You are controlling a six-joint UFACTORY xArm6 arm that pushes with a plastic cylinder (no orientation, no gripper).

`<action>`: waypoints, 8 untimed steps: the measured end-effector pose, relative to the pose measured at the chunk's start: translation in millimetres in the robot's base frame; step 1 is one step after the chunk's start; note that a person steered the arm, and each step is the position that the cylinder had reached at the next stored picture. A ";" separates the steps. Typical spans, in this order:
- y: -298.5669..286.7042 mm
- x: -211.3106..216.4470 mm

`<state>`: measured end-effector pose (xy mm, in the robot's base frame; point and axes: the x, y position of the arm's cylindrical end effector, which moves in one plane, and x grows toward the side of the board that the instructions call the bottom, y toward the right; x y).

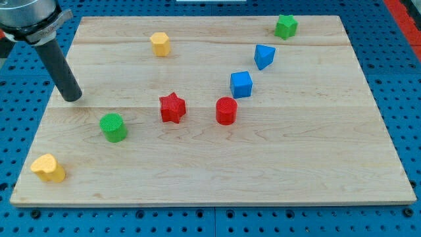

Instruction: Slide the green circle towards down a bit

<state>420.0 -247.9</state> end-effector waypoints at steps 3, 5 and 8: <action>-9.8 8.1; -2.2 -12.8; 74.0 41.6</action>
<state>461.6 -173.9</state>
